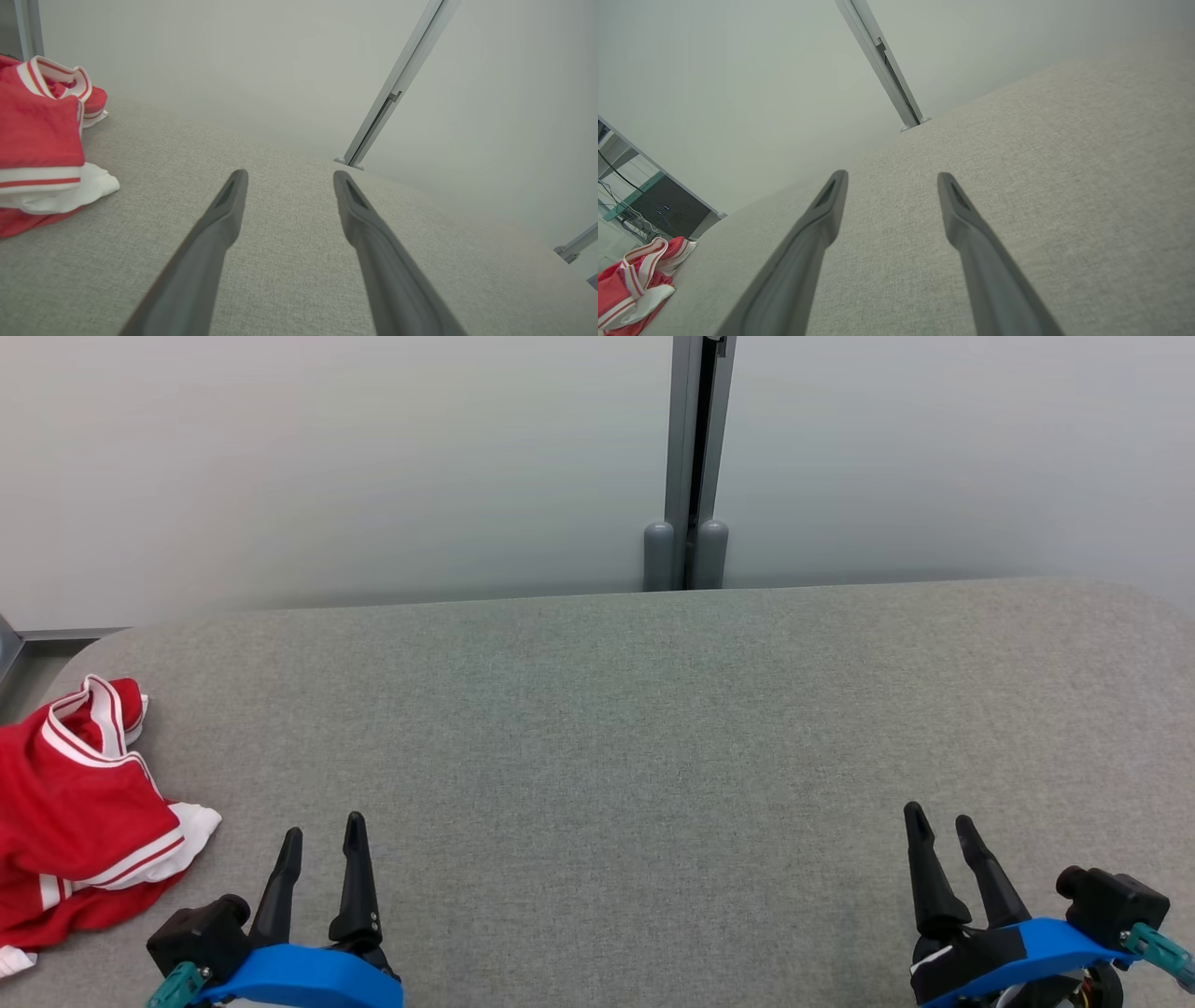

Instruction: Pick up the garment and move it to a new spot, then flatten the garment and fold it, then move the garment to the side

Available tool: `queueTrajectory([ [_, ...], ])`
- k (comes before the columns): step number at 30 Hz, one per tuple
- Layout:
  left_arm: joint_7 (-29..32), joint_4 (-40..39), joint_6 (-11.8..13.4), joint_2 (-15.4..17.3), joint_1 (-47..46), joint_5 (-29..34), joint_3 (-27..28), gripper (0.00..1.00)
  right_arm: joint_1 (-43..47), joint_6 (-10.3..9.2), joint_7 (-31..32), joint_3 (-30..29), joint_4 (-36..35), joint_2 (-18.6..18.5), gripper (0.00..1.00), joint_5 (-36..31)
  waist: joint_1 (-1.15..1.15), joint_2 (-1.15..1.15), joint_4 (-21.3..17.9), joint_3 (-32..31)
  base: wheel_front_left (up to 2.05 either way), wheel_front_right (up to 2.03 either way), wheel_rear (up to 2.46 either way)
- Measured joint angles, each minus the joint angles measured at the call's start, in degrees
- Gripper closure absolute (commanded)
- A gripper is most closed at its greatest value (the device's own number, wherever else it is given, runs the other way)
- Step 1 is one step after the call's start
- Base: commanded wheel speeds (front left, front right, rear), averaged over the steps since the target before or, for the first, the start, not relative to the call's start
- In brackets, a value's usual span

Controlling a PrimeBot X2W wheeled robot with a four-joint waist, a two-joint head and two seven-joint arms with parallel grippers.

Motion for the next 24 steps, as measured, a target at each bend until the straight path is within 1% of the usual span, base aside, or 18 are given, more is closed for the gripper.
queueTrajectory([
  [16, -2.21, 0.73, 0.66, 0.05, 0.46, 7.87, -0.62, 0.0, 0.05, 0.01, -0.59, -0.7, -0.07, -0.05, 0.0, -8.68, 0.0, 0.0, -0.24, -0.17, 0.0, 0.0, 0.0],
  [24, -3.03, 1.44, 0.89, -0.01, 0.65, 10.65, -0.68, 0.0, 0.07, 0.01, -1.18, -0.86, -0.08, -0.08, 0.0, -12.29, 0.0, 0.0, -0.46, -0.3, 0.0, 0.0, 0.0],
])
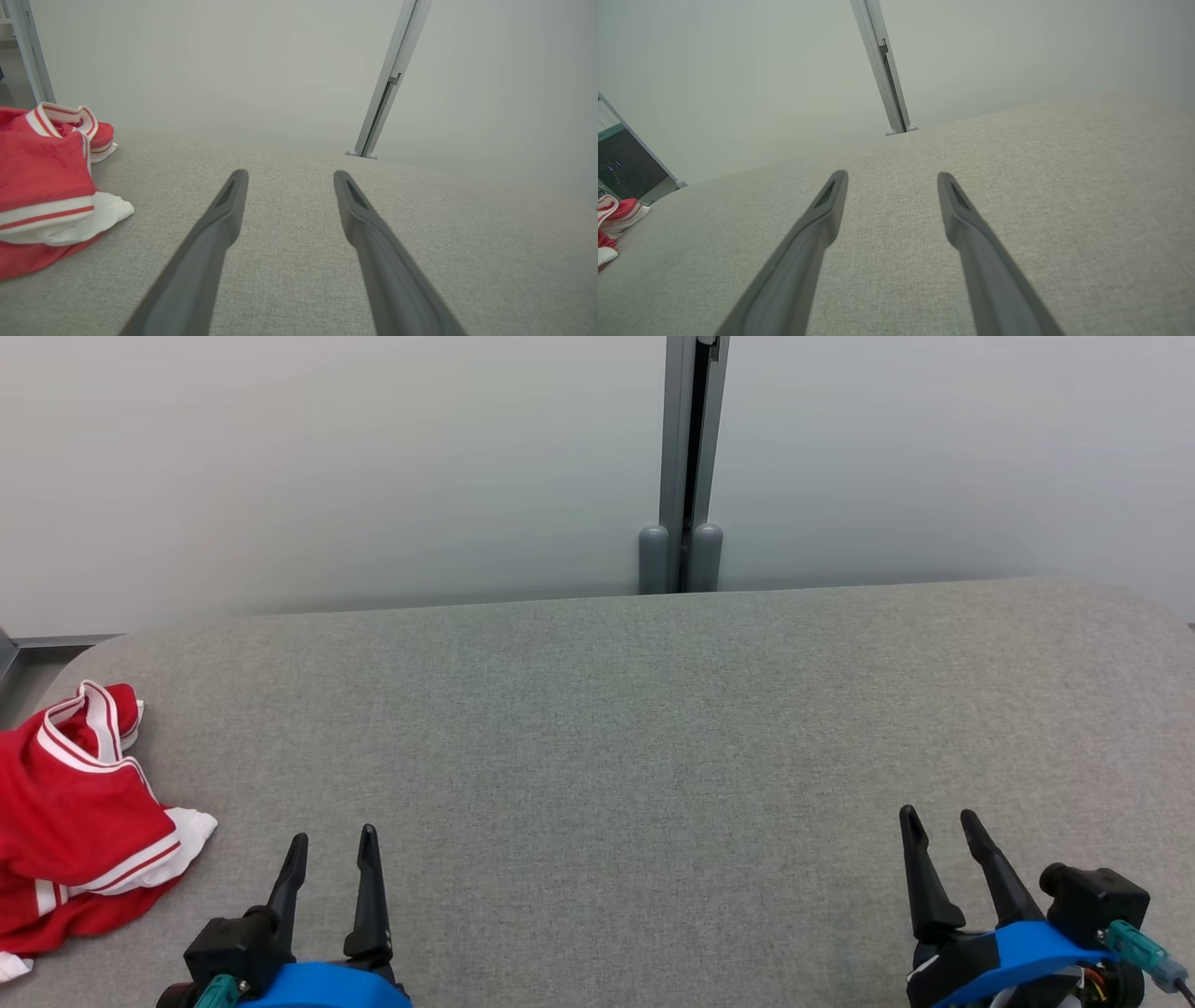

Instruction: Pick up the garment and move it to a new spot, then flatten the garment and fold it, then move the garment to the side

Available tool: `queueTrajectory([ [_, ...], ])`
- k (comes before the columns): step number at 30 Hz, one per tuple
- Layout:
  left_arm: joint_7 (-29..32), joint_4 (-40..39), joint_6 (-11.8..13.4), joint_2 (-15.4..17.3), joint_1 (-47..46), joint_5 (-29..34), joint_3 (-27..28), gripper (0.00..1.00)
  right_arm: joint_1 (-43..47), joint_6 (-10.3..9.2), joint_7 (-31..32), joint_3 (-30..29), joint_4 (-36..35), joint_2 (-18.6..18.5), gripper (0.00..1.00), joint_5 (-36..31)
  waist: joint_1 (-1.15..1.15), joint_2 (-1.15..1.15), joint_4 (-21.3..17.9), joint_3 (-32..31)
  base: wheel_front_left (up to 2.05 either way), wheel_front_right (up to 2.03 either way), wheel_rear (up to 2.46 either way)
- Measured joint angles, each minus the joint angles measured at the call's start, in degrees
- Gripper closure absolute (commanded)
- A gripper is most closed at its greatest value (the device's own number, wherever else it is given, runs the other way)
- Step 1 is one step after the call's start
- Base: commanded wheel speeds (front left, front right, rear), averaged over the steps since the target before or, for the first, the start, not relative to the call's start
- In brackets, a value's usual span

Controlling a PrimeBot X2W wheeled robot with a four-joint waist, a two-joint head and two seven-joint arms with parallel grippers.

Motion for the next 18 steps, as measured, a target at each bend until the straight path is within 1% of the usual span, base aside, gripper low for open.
queueTrajectory([
  [18, -1.99, 0.93, -0.02, -0.25, 0.41, 5.92, -0.23, 0.0, 0.16, 0.01, -1.13, -0.23, -0.21, -0.05, 0.0, -8.98, 0.0, 0.0, 0.03, -0.13, 0.0, 0.0, 0.0],
])
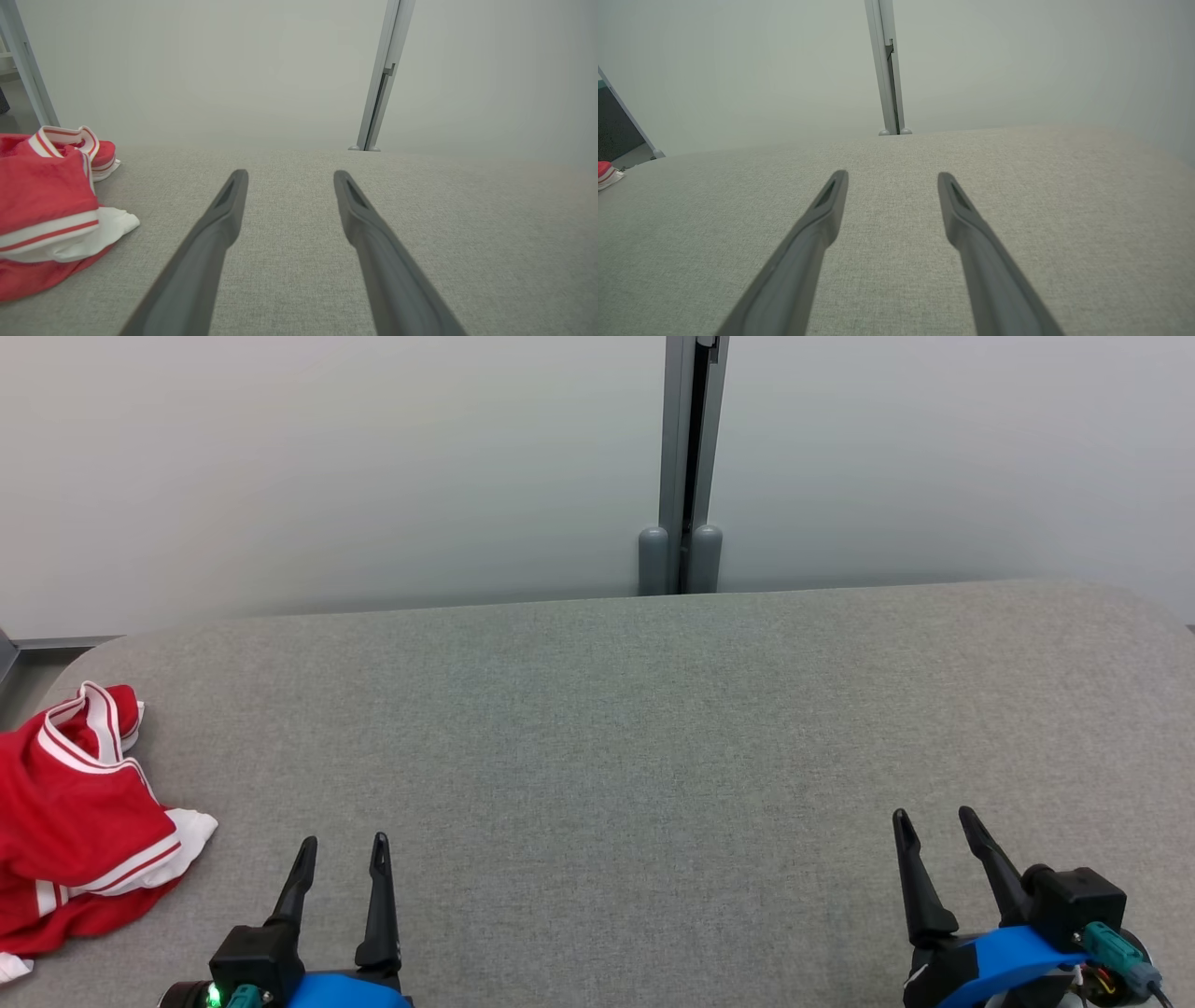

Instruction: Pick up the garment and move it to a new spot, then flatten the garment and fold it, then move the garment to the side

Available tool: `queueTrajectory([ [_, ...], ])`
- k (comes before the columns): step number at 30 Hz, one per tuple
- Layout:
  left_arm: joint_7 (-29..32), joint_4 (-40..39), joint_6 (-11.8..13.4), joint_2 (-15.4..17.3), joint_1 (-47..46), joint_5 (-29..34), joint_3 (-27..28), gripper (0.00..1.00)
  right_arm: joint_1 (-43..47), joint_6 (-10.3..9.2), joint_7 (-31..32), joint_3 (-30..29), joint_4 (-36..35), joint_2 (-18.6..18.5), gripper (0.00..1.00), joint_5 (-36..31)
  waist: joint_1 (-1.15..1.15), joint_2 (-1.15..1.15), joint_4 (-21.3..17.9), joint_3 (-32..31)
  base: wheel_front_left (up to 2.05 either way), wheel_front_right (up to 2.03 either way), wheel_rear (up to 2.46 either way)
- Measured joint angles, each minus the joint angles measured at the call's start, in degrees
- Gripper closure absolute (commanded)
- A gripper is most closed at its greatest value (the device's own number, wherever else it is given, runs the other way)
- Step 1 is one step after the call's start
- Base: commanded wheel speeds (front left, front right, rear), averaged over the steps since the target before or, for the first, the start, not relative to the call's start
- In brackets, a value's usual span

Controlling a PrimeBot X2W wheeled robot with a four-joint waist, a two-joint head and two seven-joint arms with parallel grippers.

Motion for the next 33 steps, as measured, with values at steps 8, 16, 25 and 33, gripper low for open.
queueTrajectory([
  [8, -0.68, -0.11, -0.24, 0.0, 0.25, 2.67, -0.15, 0.0, 0.37, 0.0, -0.54, 0.01, 0.02, -0.02, 0.0, -2.67, 0.0, 0.0, -0.01, -0.35, 0.0, 0.0, 0.0],
  [16, -0.68, 0.83, -0.46, -0.09, 0.3, 2.27, 0.24, 0.0, 0.68, 0.0, -0.53, 0.07, 0.01, -0.03, 0.0, -2.61, 0.0, 0.0, -0.11, -0.65, 0.0, 0.0, 0.0],
  [25, -0.68, 0.91, -0.73, -0.2, 0.26, 2.56, 0.2, 0.0, 1.45, 0.01, -0.7, -0.37, -0.25, -0.09, 0.0, -2.32, 0.0, 0.0, 1.76, -1.06, 0.0, 0.0, 0.0],
  [33, -0.69, -0.14, -0.2, 0.21, 0.23, 2.69, 0.75, 0.0, 2.09, 0.01, -1.11, -0.57, -0.6, -0.09, 0.0, -1.52, 0.0, 0.0, 10.95, -2.28, 0.0, 0.0, 0.0],
])
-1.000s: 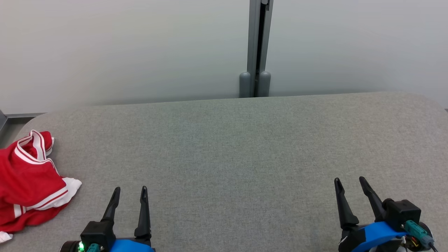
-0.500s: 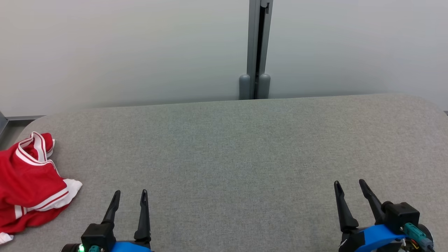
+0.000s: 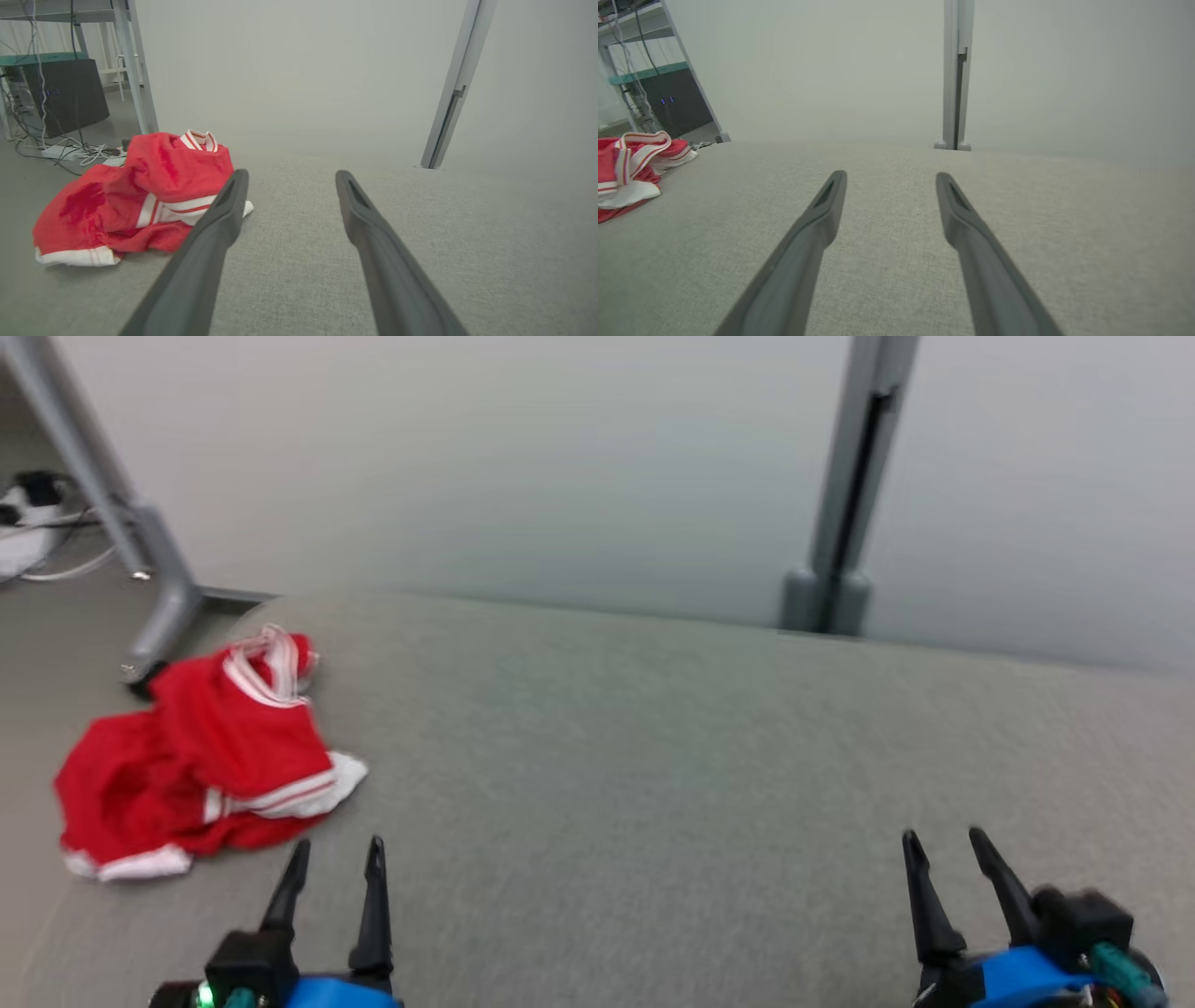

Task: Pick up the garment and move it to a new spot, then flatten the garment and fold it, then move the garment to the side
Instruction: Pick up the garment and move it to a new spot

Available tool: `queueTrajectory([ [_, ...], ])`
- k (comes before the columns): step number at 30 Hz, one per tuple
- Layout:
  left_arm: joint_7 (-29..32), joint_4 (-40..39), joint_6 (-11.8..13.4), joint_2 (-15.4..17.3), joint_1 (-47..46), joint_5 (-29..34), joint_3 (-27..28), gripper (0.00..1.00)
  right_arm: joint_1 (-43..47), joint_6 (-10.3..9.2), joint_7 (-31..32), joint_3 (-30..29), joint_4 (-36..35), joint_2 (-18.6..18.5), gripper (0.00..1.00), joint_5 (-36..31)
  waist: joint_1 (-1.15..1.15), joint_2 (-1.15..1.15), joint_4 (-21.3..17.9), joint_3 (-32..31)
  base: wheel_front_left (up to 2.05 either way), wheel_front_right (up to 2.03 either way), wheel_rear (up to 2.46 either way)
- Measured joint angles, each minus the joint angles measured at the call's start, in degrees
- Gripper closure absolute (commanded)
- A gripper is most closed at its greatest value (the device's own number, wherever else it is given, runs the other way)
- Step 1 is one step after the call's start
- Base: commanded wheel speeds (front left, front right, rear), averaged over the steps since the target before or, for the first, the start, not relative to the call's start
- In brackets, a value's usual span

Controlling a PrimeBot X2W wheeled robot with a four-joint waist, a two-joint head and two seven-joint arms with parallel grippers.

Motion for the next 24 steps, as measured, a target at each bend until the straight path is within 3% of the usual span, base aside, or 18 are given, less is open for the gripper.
queueTrajectory([
  [13, -0.07, -1.48, 1.24, 1.64, 1.64, -0.68, 2.53, 0.0, -0.28, 0.07, -0.59, 0.66, 0.98, 0.0, 0.0, 0.03, 0.0, 0.0, 15.39, 0.81, 0.0, 0.0, 0.0],
  [18, -0.07, -2.05, 1.34, 1.66, 2.13, -0.8, 2.93, 0.0, -0.9, 0.07, -0.6, 0.75, 1.3, 0.01, 0.0, -0.13, 0.0, 0.0, 18.04, 1.95, 0.0, 0.0, 0.0],
  [24, -0.07, -3.21, 1.75, 1.48, 2.22, -1.99, 3.39, 0.0, -1.2, 0.07, -0.58, 1.16, 1.34, 0.02, 0.0, -0.27, 0.0, 0.0, 17.85, 3.21, 0.0, 0.0, 0.0],
])
